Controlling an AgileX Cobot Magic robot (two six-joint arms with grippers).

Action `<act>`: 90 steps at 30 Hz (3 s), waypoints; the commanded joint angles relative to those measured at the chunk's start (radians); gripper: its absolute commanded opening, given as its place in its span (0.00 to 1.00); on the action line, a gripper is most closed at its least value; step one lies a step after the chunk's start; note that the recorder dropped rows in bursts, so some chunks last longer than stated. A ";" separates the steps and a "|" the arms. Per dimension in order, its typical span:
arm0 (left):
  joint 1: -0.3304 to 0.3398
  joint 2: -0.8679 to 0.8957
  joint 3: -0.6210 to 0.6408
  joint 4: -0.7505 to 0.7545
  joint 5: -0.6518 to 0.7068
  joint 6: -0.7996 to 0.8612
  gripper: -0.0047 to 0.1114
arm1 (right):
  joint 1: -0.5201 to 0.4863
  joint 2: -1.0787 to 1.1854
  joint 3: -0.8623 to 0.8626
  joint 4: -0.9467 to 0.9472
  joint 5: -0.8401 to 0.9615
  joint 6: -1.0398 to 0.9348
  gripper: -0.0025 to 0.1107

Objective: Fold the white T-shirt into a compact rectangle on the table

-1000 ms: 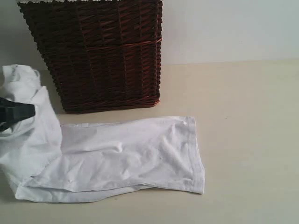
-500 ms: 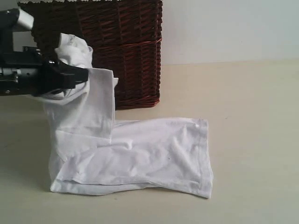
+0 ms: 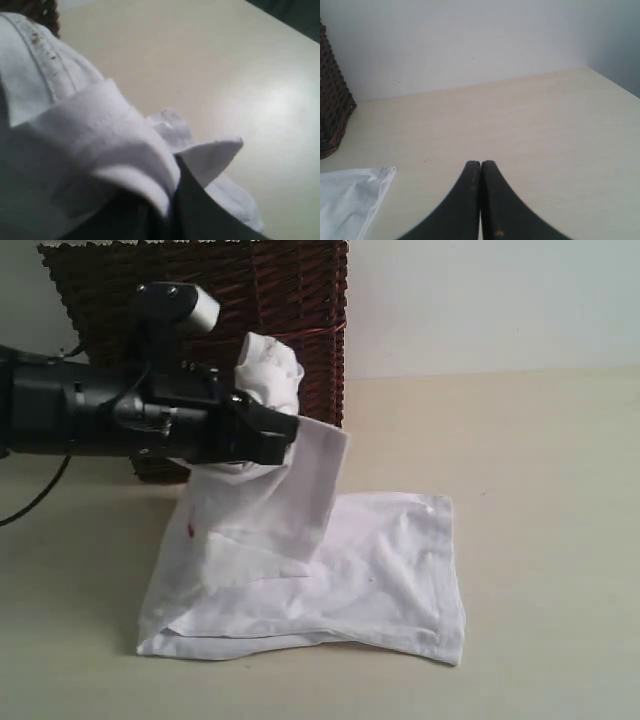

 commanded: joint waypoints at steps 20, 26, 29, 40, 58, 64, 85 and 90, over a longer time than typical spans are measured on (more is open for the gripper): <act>-0.230 0.285 -0.229 -0.014 -0.188 0.045 0.04 | -0.008 -0.005 0.002 0.002 -0.006 0.001 0.02; -0.223 0.285 -0.229 -0.014 -0.334 0.043 0.04 | -0.008 -0.005 0.002 0.002 -0.006 0.001 0.02; -0.199 0.285 -0.229 -0.014 -0.339 0.000 0.04 | -0.008 -0.005 0.002 0.002 -0.006 0.001 0.02; 0.003 0.241 -0.234 -0.014 -0.375 -0.016 0.04 | -0.008 -0.005 0.002 0.002 -0.006 0.001 0.02; -0.204 0.355 -0.249 -0.014 -0.025 -0.021 0.37 | -0.008 -0.005 0.002 0.002 0.004 0.001 0.02; -0.280 0.350 -0.249 -0.014 0.065 -0.091 0.54 | -0.008 -0.005 0.002 0.002 0.004 0.001 0.02; -0.093 0.422 -0.413 0.124 0.052 -0.100 0.04 | -0.008 -0.005 0.002 0.002 0.004 0.001 0.02; -0.093 0.465 -0.405 0.255 0.153 -0.128 0.04 | -0.008 -0.005 0.002 0.002 0.004 0.001 0.02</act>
